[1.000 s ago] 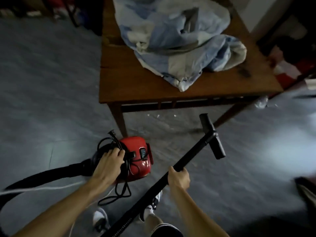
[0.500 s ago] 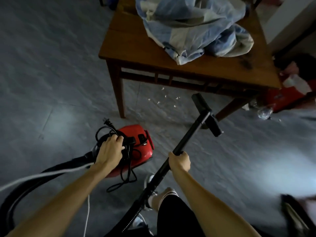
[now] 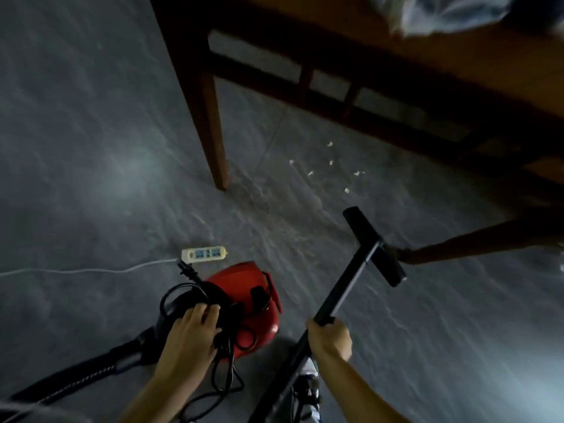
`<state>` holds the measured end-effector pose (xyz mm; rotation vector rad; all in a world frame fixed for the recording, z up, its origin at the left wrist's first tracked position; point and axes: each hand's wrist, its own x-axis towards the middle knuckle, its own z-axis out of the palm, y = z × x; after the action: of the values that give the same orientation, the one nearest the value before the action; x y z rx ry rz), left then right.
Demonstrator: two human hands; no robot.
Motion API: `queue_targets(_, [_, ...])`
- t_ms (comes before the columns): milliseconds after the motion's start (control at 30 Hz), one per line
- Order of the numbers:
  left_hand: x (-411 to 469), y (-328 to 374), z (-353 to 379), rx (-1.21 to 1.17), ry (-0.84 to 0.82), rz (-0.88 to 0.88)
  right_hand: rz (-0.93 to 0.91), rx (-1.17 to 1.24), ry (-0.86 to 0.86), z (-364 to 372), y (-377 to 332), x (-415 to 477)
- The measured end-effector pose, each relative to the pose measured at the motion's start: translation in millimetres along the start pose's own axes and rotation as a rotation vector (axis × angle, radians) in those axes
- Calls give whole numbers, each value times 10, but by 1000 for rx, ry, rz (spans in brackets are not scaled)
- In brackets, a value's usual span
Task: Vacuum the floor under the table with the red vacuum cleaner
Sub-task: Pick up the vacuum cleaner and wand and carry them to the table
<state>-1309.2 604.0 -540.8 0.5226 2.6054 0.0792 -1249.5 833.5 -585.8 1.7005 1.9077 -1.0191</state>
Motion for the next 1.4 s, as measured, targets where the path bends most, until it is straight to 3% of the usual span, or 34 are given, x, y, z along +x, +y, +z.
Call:
queue_targets(233, [1015, 289, 1336, -156, 39, -97, -120, -114, -20, 637, 68, 1754])
queue_targets(433, [1633, 500, 1980, -321, 99, -207, -162, -118, -29, 1088, 62, 2538])
queue_targets(733, [1835, 515, 2239, -365, 166, -261, -160, -149, -51, 1501, 85, 3122])
queue_targets(1033, [1773, 464, 2260, -336, 211, -219, -29, -145, -106, 1630, 187, 3253])
queue_targets(1100, [1749, 465, 2220, -350, 187, -204, -143, -119, -56, 1611, 144, 2958])
queue_targets(1267, [1537, 384, 2147, -401, 161, -233, -883, -149, -50, 1597, 142, 1886])
queue_targets(1333, [1466, 331, 2120, -432, 143, -258, -977, -276, -168, 1718, 156, 1603])
queue_targets(1400, [1452, 295, 2096, -481, 137, -265, -904, -394, -258, 1883, 137, 1467])
